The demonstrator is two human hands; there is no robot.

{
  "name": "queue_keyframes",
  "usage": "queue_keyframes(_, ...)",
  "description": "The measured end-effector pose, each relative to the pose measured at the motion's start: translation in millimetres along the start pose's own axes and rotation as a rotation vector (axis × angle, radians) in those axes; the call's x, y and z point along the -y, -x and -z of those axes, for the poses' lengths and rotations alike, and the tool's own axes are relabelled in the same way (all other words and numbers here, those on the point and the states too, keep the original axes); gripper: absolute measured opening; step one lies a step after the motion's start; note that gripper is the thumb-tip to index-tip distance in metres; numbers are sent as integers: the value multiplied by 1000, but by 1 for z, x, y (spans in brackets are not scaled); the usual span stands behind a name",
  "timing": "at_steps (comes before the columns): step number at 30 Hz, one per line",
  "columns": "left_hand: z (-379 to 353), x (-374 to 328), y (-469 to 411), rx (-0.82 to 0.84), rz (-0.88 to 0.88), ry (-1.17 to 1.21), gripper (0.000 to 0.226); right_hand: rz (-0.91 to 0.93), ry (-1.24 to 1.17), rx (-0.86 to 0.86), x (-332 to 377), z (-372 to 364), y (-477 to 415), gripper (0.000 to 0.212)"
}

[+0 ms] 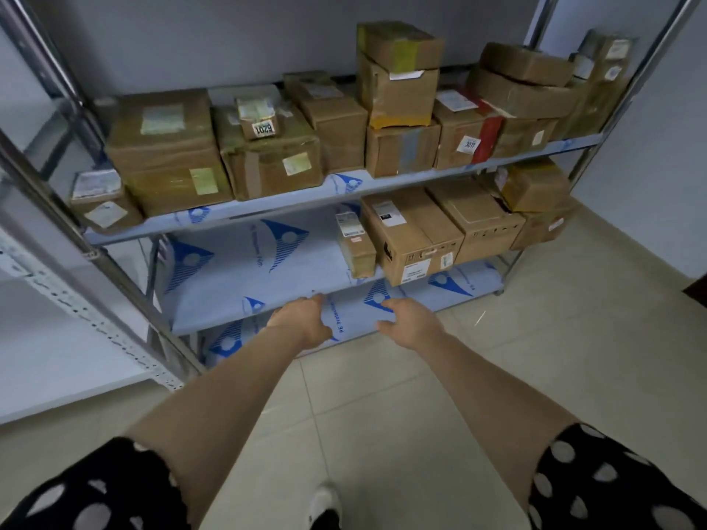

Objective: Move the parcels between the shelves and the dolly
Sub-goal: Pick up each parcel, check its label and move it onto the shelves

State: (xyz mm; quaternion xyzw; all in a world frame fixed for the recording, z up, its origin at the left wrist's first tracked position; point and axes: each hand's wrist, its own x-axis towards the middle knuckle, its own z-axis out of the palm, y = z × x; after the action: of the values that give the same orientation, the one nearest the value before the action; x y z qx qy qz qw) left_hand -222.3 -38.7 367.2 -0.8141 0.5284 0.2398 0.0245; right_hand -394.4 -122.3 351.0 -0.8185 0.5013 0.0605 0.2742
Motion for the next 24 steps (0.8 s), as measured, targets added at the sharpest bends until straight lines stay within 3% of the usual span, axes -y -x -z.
queue_keyframes(11, 32, 19, -228, 85, 39, -7, 69, -1, 53, -23, -10, 10, -248, 37)
queue_keyframes(17, 27, 22, -317, 107, 98, 6, 68, -37, 55, -12, -18, -5, -350, 37)
queue_keyframes(24, -3, 30, -376, 64, 205, 81, 60, -199, -36, -27, -32, -30, -443, 85)
